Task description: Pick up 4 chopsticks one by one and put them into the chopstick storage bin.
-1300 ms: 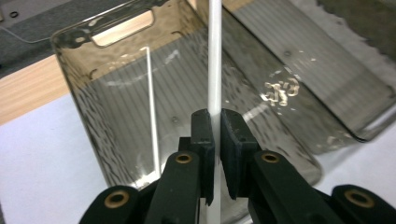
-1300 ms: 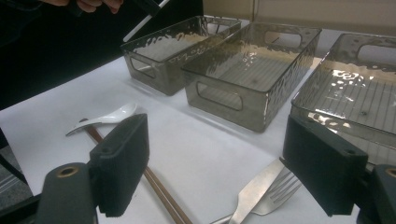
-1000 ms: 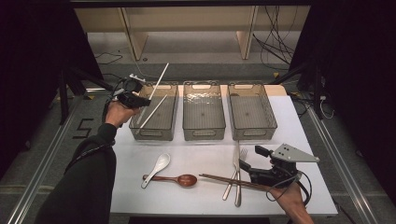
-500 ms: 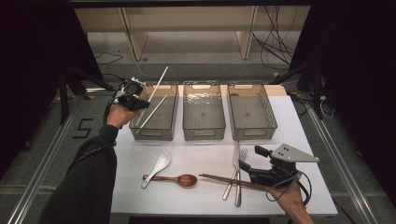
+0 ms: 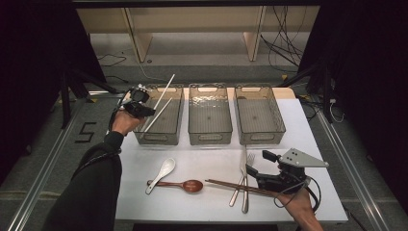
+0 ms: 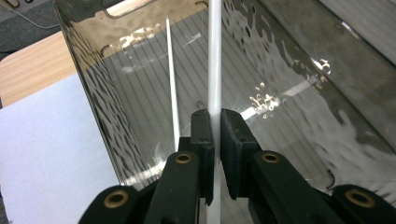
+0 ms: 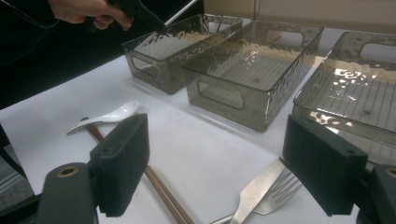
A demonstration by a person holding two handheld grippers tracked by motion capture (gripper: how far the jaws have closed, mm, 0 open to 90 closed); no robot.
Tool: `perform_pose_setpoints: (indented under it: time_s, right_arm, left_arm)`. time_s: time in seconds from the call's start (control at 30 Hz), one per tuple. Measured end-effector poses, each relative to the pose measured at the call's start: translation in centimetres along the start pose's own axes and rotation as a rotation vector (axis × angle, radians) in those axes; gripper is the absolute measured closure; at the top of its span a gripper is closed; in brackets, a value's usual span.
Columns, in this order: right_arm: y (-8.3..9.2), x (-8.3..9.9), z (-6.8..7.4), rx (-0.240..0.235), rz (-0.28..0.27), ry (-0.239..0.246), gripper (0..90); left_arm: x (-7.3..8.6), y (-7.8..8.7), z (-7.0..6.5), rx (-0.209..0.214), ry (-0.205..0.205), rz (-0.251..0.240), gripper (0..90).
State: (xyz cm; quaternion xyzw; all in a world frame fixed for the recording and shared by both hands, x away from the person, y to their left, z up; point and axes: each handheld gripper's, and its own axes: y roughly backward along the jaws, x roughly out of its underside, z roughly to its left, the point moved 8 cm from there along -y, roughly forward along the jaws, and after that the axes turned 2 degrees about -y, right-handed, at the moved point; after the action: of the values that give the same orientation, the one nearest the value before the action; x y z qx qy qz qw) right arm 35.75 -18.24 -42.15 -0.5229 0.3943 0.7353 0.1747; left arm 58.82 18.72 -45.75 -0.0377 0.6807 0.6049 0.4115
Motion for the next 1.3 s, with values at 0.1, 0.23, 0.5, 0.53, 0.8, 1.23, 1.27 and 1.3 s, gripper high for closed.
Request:
perform_pose_setpoints:
  time_s: [0.1, 0.23, 0.5, 0.53, 0.8, 1.23, 1.27, 1.3]
  right_arm:
    - [0.0, 0.0, 0.0, 0.0, -0.002, 0.001, 23.9]
    - [0.0, 0.0, 0.0, 0.0, 0.0, 0.001, 23.8]
    - [0.0, 0.0, 0.0, -0.001, -0.001, 0.001, 23.9]
    - [0.0, 0.0, 0.0, -0.001, 0.0, 0.0, 23.8]
    - [0.0, 0.0, 0.0, -0.001, -0.002, 0.002, 23.9]
    - [0.0, 0.0, -0.1, 0.001, 0.009, 0.004, 23.8]
    - [0.1, 0.0, -0.1, 0.003, 0.007, 0.004, 23.8]
    - [0.1, 0.0, -0.2, 0.004, 0.008, 0.001, 23.8]
  left_arm:
    - [0.4, -0.4, 0.0, 0.003, 0.008, 0.008, 83.4]
    - [1.2, -1.0, 0.1, 0.004, 0.01, 0.032, 83.3]
    - [1.7, -1.5, 0.3, 0.0, 0.026, 0.048, 82.7]
    - [1.7, -1.5, 0.3, 0.0, 0.03, 0.046, 82.4]
    - [1.5, -0.7, 0.3, 0.019, 0.091, -0.006, 74.4]
    - [2.0, 4.3, -3.4, 0.181, 0.135, -0.125, 38.5]
    - [2.2, 4.5, -3.7, 0.187, 0.127, -0.128, 37.5]
    - [2.5, 4.7, -3.9, 0.185, 0.121, -0.136, 35.9]
